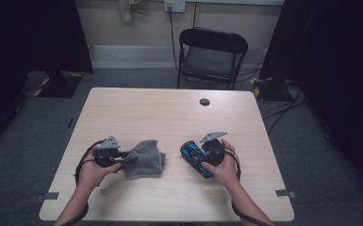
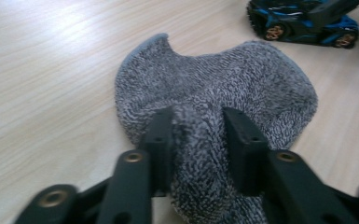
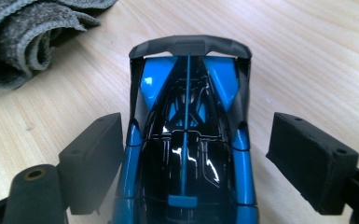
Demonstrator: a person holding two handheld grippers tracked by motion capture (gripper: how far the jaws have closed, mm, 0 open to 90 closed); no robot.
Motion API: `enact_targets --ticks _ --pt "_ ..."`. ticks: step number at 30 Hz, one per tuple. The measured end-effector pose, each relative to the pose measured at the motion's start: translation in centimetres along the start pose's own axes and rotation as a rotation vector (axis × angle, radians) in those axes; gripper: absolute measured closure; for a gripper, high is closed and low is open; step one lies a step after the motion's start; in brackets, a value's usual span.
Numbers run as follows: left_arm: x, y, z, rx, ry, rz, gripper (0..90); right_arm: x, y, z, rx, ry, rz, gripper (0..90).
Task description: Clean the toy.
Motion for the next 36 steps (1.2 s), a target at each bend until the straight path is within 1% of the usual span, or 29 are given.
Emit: enact_targets --ticks 1,2,3,4,5,7,8,10,11,12,13,14,15,16,17,19,21,22,24,25,26,27,28,30,31,34,35,36 --pt "0.0 -0.1 -0.1 -0.011 0.015 -0.002 50.5 0.1 0.1 0.0 0.003 -0.001 -0.002 18.1" --pt "0.1 -0.1 -0.2 -0.014 0.031 -0.01 37.3 0.2 0.3 0.1 0.008 -0.002 -0.005 18.2" --pt "0.1 -0.2 -0.3 -0.021 0.049 -0.014 32.0 0.2 0.4 0.2 0.011 -0.003 -0.003 18.3" --pt "0.1 -0.2 -0.6 -0.032 0.086 -0.02 28.7 0.3 0.4 0.2 0.01 -0.005 -0.003 18.4" --pt "0.0 -0.2 -0.9 -0.037 0.108 -0.021 24.5 0.4 0.5 0.3 0.009 -0.006 -0.011 18.6" --pt "-0.3 -0.1 -1.6 -0.042 0.148 -0.018 20.1 0.4 0.7 0.4 0.016 -0.004 -0.007 18.5" --pt "-0.4 0.1 -1.9 -0.042 0.168 -0.014 19.4 0.5 0.8 0.5 0.019 -0.004 -0.009 18.6" --pt "-1.0 0.9 -2.7 -0.033 0.221 0.013 18.9 0.5 1.0 0.7 0.025 -0.004 -0.007 18.7" --pt "-1.4 1.5 -2.9 -0.016 0.243 0.033 18.1 0.5 1.0 0.8 0.024 -0.003 -0.009 18.7" --pt "-1.5 1.9 -3.0 0.0 0.263 0.04 17.6 0.5 1.1 0.8 0.021 0.001 -0.014 19.0" --pt "-1.8 2.6 -3.0 0.014 0.279 0.054 18.1 0.5 1.2 0.9 0.022 0.002 -0.013 18.9" --pt "-2.0 3.2 -2.8 0.033 0.287 0.066 17.7 0.5 1.2 0.9 0.017 0.004 -0.009 18.7" --pt "-1.9 3.7 -2.6 0.056 0.293 0.065 18.4 0.5 1.2 0.9 0.015 0.006 -0.01 19.1" --pt "-1.8 4.0 -2.4 0.072 0.298 0.059 18.9 0.5 1.2 0.8 0.017 0.004 -0.008 19.3" --pt "-1.8 4.5 -2.0 0.087 0.281 0.067 18.2 0.5 1.3 0.8 0.018 0.003 -0.006 19.1" --pt "-1.7 4.9 -1.6 0.087 0.274 0.066 18.8 0.5 1.4 0.7 0.019 0.003 -0.004 18.7" --pt "-1.6 5.2 -1.2 0.102 0.272 0.069 17.2 0.4 1.6 0.5 0.016 0.004 -0.001 18.2" --pt "-1.5 5.3 -1.0 0.11 0.264 0.07 17.0 0.5 1.6 0.5 0.014 0.001 0.001 18.3" --pt "-1.4 5.5 -0.7 0.116 0.232 0.068 16.9 0.6 1.7 0.5 0.009 -0.01 0.011 17.1" --pt "-1.3 5.7 -0.4 0.12 0.228 0.069 17.0 0.7 1.8 0.5 0.007 -0.013 0.013 16.4" --pt "-1.3 5.8 -0.1 0.138 0.225 0.066 17.1 0.7 1.8 0.6 0.006 -0.018 0.018 16.3" --pt "-1.2 6.0 0.1 0.145 0.215 0.064 17.2 0.8 1.8 0.6 0.006 -0.021 0.021 16.2" --pt "-1.2 6.0 0.2 0.13 0.195 0.067 16.9 0.8 1.8 0.6 0.004 -0.022 0.023 16.3" --pt "-1.2 6.0 0.2 0.125 0.192 0.061 17.5 0.8 1.8 0.7 0.001 -0.024 0.028 16.2" --pt "-1.3 6.0 0.2 0.127 0.19 0.059 19.4 0.9 1.8 0.7 0.001 -0.028 0.029 16.3" --pt "-1.6 5.8 0.0 0.128 0.199 0.074 33.3 0.9 1.8 0.7 -0.003 -0.032 0.034 16.3" --pt "-1.6 5.7 0.0 0.121 0.195 0.079 40.0 0.9 1.8 0.8 -0.005 -0.035 0.036 16.3" --pt "-1.7 5.6 0.0 0.122 0.19 0.085 50.1 0.9 1.9 0.8 -0.011 -0.037 0.038 16.3"
Point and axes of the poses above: each handheld gripper's, and its own axes: y roughly forward along the jaws, z roughly out of its underside, x roughly to its left, the point moved 5 cm from there along y, roughly forward along the jaws, and after that the axes turned 4 degrees about z, right-handed, at the moved point
